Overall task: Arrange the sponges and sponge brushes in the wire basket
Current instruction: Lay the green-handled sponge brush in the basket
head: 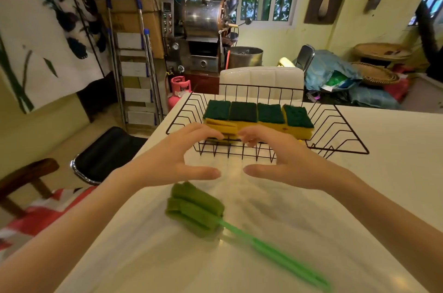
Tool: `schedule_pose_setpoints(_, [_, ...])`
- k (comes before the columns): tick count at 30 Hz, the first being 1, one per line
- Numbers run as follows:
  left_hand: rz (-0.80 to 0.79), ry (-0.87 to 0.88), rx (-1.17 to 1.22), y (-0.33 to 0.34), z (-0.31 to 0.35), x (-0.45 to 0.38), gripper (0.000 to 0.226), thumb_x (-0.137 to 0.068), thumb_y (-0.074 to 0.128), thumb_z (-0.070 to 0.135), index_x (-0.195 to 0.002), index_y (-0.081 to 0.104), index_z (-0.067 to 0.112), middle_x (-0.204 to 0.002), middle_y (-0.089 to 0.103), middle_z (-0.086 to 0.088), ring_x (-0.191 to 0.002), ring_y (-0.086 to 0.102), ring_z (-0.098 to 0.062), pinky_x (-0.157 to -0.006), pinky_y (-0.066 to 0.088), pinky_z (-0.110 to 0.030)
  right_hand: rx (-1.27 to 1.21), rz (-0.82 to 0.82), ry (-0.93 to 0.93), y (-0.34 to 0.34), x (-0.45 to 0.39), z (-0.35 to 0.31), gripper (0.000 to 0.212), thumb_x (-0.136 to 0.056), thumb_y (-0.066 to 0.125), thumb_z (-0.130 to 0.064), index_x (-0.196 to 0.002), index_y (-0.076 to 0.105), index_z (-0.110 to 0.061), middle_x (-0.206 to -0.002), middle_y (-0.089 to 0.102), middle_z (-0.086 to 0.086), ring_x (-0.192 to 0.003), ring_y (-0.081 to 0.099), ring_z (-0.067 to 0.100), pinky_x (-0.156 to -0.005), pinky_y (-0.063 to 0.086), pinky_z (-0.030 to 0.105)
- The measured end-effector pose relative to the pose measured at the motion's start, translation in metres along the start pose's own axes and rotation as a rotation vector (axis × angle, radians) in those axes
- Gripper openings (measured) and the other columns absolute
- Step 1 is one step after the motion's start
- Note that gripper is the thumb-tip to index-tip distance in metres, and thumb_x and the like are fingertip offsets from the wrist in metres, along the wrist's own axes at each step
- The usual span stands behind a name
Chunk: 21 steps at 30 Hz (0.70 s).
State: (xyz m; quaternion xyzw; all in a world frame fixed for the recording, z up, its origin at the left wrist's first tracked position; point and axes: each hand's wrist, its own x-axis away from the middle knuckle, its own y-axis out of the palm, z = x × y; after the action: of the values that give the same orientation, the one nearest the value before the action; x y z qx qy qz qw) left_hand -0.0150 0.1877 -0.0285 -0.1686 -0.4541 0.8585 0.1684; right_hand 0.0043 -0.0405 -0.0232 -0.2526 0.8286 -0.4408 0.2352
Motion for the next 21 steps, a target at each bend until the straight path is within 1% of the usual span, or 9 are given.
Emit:
schedule_pose_setpoints(2, [-0.049,-0.015,0.019,0.006,0.000,0.012,0.068,-0.057,0.058,0.068,-0.119,0.034,0.057,-0.131,0.036,0.028,-0.123,0.033,0.007,-0.096,0.030,-0.014,0.043,0.012,-0.004,0.004,0.011,-0.005,0.063,-0.080,0.064,-0.038,-0.136,0.034,-0.028,-0.138,0.044,-0.010,-0.122,0.042,0.004,-0.103,0.039,0.028])
schedule_pose_setpoints(4, [-0.069,-0.017,0.032,0.013,-0.002,0.022,0.072,-0.055,0.062,0.067,-0.121,0.034,0.057,-0.130,0.031,0.034,-0.124,0.030,0.009,-0.095,0.028,-0.011,0.047,0.016,-0.002,0.009,0.022,-0.009,0.063,-0.080,0.064,-0.039,-0.135,0.035,-0.029,-0.136,0.045,-0.011,-0.121,0.041,0.002,-0.103,0.038,0.028])
schedule_pose_setpoints(6, [-0.076,-0.008,0.045,0.018,-0.003,0.032,0.075,-0.054,0.066,0.064,-0.121,0.035,0.055,-0.130,0.032,0.034,-0.123,0.030,0.010,-0.096,0.028,-0.012,0.023,-0.019,-0.001,0.015,0.032,-0.013,0.059,-0.080,0.064,-0.040,-0.132,0.038,-0.031,-0.131,0.047,-0.013,-0.115,0.044,0.001,-0.099,0.040,0.027])
schedule_pose_setpoints(8, [-0.101,-0.005,0.053,0.024,-0.003,0.041,0.075,-0.054,0.070,0.061,-0.121,0.037,0.054,-0.130,0.034,0.031,-0.122,0.031,0.009,-0.095,0.031,-0.012,0.003,-0.099,0.020,0.022,0.039,-0.015,0.054,-0.079,0.065,-0.041,-0.127,0.042,-0.031,-0.124,0.051,-0.012,-0.106,0.049,0.002,-0.092,0.046,0.028])
schedule_pose_setpoints(10, [-0.135,-0.013,0.057,0.028,-0.003,0.047,0.073,-0.055,0.074,0.055,-0.118,0.039,0.053,-0.130,0.036,0.027,-0.121,0.034,0.007,-0.095,0.033,-0.012,-0.001,-0.223,0.061,0.027,0.045,-0.015,0.049,-0.078,0.065,-0.042,-0.122,0.047,-0.031,-0.116,0.054,-0.010,-0.099,0.053,0.004,-0.086,0.050,0.031])
schedule_pose_setpoints(13, [-0.147,-0.022,0.052,0.033,-0.005,0.054,0.072,-0.052,0.072,0.057,-0.116,0.040,0.052,-0.127,0.039,0.025,-0.119,0.038,0.003,-0.097,0.035,-0.013,0.030,-0.395,0.120,0.034,0.052,-0.015,0.046,-0.077,0.066,-0.043,-0.118,0.050,-0.031,-0.107,0.058,-0.008,-0.091,0.057,0.009,-0.081,0.052,0.031])
schedule_pose_setpoints(16, [-0.148,-0.024,0.045,0.036,-0.008,0.057,0.070,-0.055,0.074,0.053,-0.116,0.042,0.049,-0.124,0.041,0.026,-0.116,0.040,0.004,-0.095,0.035,-0.009,0.043,-0.447,0.144,0.037,0.055,-0.015,0.044,-0.075,0.068,-0.041,-0.115,0.053,-0.030,-0.098,0.061,-0.006,-0.086,0.057,0.011,-0.075,0.047,0.027])
schedule_pose_setpoints(19, [-0.139,-0.030,0.032,0.038,-0.011,0.055,0.060,-0.063,0.078,0.038,-0.112,0.044,0.048,-0.118,0.045,0.022,-0.111,0.044,0.001,-0.091,0.038,-0.009,0.052,-0.464,0.146,0.038,0.055,-0.015,0.037,-0.077,0.068,-0.036,-0.112,0.056,-0.027,-0.091,0.062,-0.004,-0.083,0.056,0.013,-0.076,0.047,0.030])
schedule_pose_setpoints(21, [-0.127,-0.033,0.043,0.038,-0.011,0.050,0.054,-0.066,0.077,0.032,-0.109,0.047,0.044,-0.114,0.050,0.019,-0.107,0.048,-0.001,-0.089,0.042,-0.013,0.063,-0.467,0.141,0.038,0.053,-0.015,0.031,-0.080,0.066,-0.031,-0.109,0.059,-0.025,-0.084,0.058,-0.005,-0.081,0.055,0.015,-0.077,0.047,0.033])
